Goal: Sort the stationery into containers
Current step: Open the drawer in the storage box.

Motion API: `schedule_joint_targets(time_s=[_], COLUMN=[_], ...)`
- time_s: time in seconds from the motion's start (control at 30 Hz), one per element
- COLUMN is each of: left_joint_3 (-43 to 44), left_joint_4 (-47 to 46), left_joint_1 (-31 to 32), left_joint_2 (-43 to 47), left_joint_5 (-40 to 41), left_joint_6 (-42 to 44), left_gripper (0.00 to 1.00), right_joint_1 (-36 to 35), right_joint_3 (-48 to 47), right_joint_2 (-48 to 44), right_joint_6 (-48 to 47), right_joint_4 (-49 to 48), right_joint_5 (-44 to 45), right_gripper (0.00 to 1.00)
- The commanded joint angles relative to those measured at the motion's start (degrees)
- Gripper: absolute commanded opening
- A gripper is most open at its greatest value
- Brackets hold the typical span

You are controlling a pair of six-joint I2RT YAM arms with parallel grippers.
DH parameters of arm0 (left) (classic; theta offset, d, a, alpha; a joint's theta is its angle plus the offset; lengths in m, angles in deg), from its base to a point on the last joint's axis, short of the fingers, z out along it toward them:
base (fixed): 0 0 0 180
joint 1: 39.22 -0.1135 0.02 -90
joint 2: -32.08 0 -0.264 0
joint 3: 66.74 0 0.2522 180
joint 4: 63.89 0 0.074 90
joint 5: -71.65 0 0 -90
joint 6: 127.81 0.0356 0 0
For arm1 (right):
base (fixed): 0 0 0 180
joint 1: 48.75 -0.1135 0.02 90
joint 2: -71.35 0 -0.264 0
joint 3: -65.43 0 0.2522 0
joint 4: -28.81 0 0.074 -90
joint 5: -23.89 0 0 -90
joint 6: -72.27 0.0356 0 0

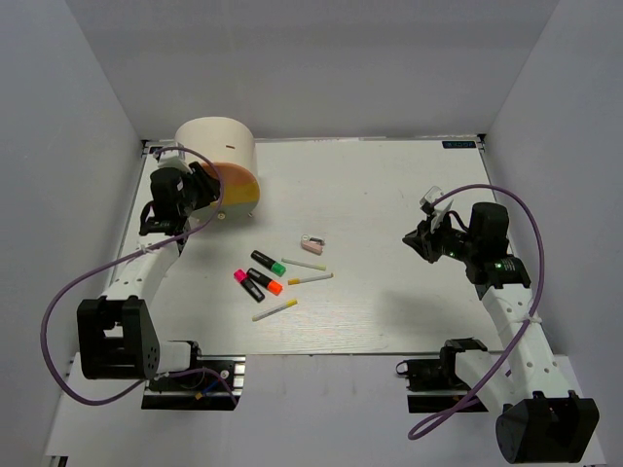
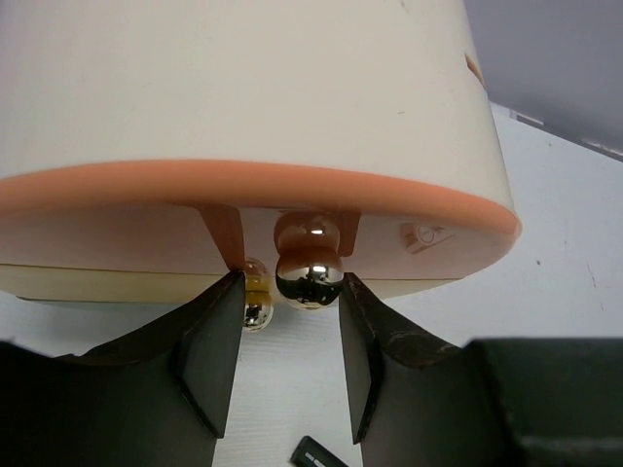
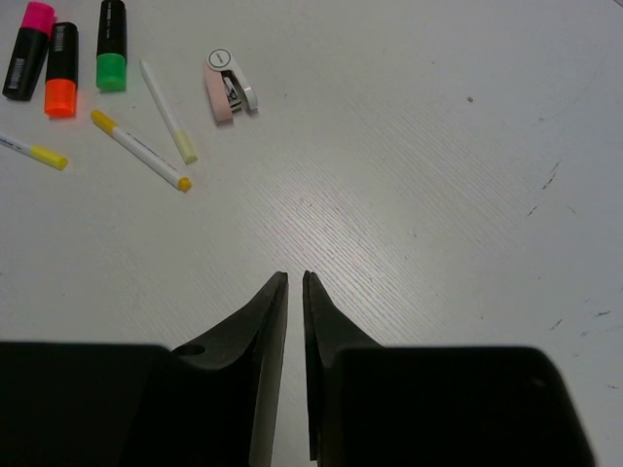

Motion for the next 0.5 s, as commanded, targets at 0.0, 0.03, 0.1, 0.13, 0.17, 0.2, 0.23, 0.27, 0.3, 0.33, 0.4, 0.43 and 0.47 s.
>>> schedule_joint_targets(time_s=[0.0,0.03,0.1,0.13,0.17,0.2,0.23,0.27,0.3,0.33,0.4,0.43,0.47], left_joint_3=[1.95,1.95,1.42,1.42,0.72,0.11,0.10,0.10,-0.51,-0.51,-0.51,-0.51,-0.51], left_joint_4=[-3.41,-3.41,-4.12,-4.99,-5.69,-5.70,-5.70,-5.70,-6.31,-6.32,-6.84,-6.84,-6.84], left_joint_1=[0.08,0.08,0.08,0.08,0.08,0.08,0.08,0.08,0.08,0.08,0.08,0.08,0.08], left_joint_2=[-0.10,-0.10,0.68,0.69,1.47,2.26,2.27,2.88,3.41,3.41,3.94,3.94,3.94], left_joint_5=[1.19,1.19,1.19,1.19,1.19,1.19,1.80,1.81,1.81,1.81,1.81,1.81,2.33], left_joint_6=[-0.22,-0.22,-0.22,-0.22,-0.22,-0.22,-0.22,-0.22,-0.22,-0.22,-0.22,-0.22,-0.22], left_gripper=[0.53,0.53,0.53,0.53,0.55,0.55,0.55,0.56,0.56,0.56,0.56,0.56,0.56], right_joint_1=[0.04,0.12,-0.05,0.04,0.04,0.04,-0.05,-0.05,0.04,0.04,-0.05,0.04,-0.05], right_joint_3=[-0.17,-0.17,-0.08,-0.08,-0.08,-0.08,-0.08,0.09,-0.08,0.00,0.00,0.00,0.00], right_joint_2=[-0.32,-0.32,-0.15,-0.32,-0.32,-0.32,-0.15,-0.14,-0.23,-0.15,-0.14,-0.14,-0.41], right_joint_6=[0.54,0.54,0.63,0.54,0.54,0.54,0.63,0.54,0.46,0.45,0.45,0.45,0.28], right_joint_4=[-1.64,-1.81,-1.81,-1.90,-1.64,-1.81,-1.81,-1.81,-1.81,-1.99,-1.90,-1.64,-1.72], right_joint_5=[-1.27,-1.27,-1.27,-1.27,-1.35,-1.35,-1.35,-1.35,-1.53,-1.53,-1.44,-1.44,-1.44], right_gripper=[0.18,0.18,0.18,0.18,0.18,0.18,0.18,0.18,0.18,0.18,0.18,0.18,0.18])
